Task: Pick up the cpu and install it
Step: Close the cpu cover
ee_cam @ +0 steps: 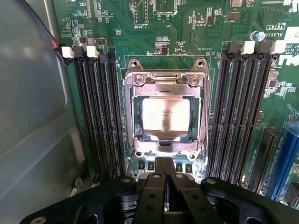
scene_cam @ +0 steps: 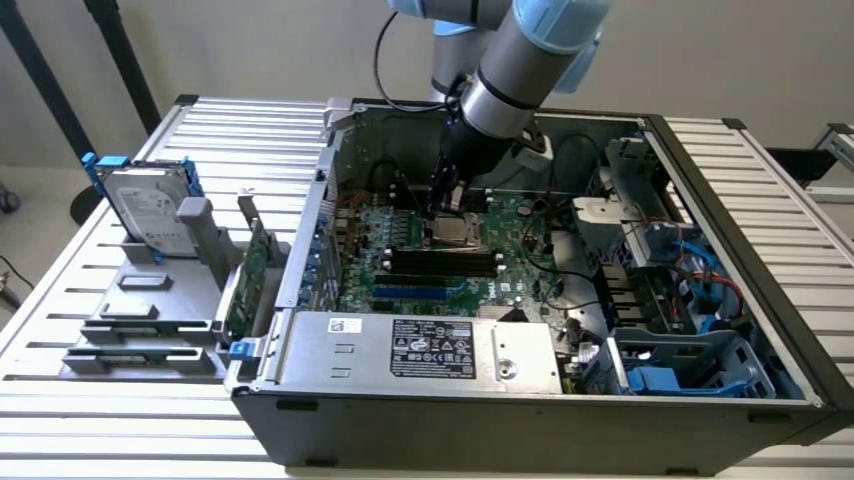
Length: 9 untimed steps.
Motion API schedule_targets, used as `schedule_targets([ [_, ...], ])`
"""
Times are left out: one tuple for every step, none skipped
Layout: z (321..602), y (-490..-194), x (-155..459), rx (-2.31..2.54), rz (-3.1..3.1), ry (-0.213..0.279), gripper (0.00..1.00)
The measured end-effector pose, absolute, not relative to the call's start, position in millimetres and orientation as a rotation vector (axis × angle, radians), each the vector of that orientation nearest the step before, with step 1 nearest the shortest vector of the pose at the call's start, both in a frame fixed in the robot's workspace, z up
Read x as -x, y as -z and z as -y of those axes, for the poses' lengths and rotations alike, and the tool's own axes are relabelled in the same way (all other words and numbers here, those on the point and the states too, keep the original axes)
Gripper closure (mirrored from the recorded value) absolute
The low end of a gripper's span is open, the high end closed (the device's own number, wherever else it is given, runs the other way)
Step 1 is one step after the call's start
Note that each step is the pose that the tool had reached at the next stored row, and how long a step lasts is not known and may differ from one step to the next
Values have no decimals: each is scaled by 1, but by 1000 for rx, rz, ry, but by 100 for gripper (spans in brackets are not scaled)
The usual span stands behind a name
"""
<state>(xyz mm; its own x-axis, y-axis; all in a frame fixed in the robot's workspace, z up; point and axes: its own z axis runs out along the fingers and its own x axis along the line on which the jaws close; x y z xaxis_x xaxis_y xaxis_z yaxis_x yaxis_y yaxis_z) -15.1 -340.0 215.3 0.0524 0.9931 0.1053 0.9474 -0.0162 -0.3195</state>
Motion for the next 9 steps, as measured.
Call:
schedule_targets([
  [340,-214,15,2033,1963,-210,89],
  [340,-213,15,2035,1964,-208,89],
  [340,-212,15,2035,1965,-207,89],
  [340,-212,15,2035,1965,-207,89],
  [340,-211,16,2035,1965,-207,89],
  [340,-210,16,2035,1965,-207,89],
  [340,-209,16,2035,1965,-207,89],
  [340,-208,16,2035,1965,-207,89],
  [340,-208,16,2035,1965,-207,89],
])
